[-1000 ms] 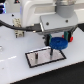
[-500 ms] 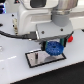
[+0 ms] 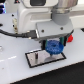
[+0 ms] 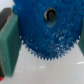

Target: Insert the blue gear onto the right peg, followed by the red gear

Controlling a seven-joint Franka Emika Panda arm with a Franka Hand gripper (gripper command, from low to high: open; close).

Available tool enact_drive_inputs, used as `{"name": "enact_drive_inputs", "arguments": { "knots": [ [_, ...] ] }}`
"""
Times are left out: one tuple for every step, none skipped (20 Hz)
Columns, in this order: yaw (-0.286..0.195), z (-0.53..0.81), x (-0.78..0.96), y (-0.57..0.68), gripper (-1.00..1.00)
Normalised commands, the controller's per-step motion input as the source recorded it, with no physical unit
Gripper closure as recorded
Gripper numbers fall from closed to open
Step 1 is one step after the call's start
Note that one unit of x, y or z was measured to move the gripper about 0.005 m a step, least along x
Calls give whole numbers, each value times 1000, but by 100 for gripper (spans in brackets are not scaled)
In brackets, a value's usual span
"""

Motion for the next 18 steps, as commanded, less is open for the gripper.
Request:
{"name": "enact_drive_inputs", "arguments": {
  "knots": [
    [0, 115, 30, -26, 100],
    [0, 20, 60, -76, 100],
    [0, 23, 48, -58, 100],
    [0, -98, 163, -110, 100],
    [0, -72, 228, -148, 100],
    [0, -85, 217, 47, 100],
    [0, -30, 159, -97, 100],
    [0, -54, 222, -72, 100],
    [0, -50, 254, -112, 100],
    [0, -115, 146, -123, 100],
    [0, -48, 177, -142, 100],
    [0, -133, 176, -201, 100],
    [0, -92, 134, 54, 100],
    [0, -98, 124, -86, 100],
    [0, -7, 82, -83, 100],
    [0, -35, 140, -77, 100],
    [0, -6, 154, -29, 100],
    [0, -19, 99, 6, 100]
  ]
}}
